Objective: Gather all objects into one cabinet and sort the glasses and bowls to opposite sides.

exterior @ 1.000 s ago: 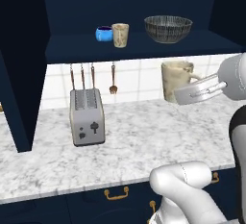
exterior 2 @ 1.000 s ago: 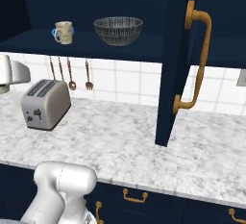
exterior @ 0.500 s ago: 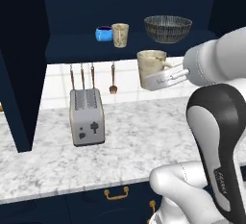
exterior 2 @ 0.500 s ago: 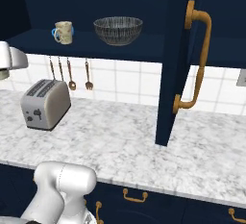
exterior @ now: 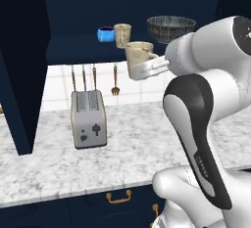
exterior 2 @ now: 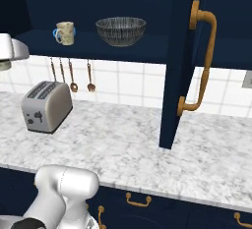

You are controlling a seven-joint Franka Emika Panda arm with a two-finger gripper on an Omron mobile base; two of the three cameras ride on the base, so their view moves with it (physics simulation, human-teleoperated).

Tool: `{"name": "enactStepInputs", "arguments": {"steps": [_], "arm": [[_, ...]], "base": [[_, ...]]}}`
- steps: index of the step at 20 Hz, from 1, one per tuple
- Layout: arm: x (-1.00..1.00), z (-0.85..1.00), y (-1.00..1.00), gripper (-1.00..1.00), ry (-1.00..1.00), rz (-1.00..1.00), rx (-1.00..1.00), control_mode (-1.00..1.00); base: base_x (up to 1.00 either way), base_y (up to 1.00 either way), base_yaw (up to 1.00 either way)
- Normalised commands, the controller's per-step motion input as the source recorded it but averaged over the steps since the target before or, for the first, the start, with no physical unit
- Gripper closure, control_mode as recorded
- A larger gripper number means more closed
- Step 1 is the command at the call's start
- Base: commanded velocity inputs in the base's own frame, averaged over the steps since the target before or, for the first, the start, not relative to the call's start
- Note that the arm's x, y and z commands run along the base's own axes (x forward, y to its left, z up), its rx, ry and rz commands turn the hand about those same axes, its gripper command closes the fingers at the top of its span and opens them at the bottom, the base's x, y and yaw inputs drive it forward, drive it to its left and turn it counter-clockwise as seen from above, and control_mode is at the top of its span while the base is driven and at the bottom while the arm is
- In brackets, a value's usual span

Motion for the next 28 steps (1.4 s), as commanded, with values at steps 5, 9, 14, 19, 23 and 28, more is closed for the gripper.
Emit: {"name": "enactStepInputs", "arguments": {"steps": [5,9,14,19,23,28], "arm": [[0.57,0.12,0.00,1.00,0.00,0.00,0.00,-1.00],[0.41,0.05,0.01,1.00,0.00,0.00,0.00,-1.00],[0.34,0.00,0.00,1.00,-0.03,0.00,0.00,-1.00],[0.48,0.00,0.00,1.00,-0.04,-0.03,0.00,-1.00],[0.48,-0.13,0.08,1.00,-0.04,-0.05,-0.01,-1.00],[0.51,-0.14,0.10,1.00,-0.01,-0.03,0.00,-1.00]], "base": [[0.00,0.00,0.00],[0.00,0.00,0.00],[0.00,0.00,0.00],[0.00,0.00,0.00],[0.00,0.00,0.00],[0.00,0.00,0.00]]}}
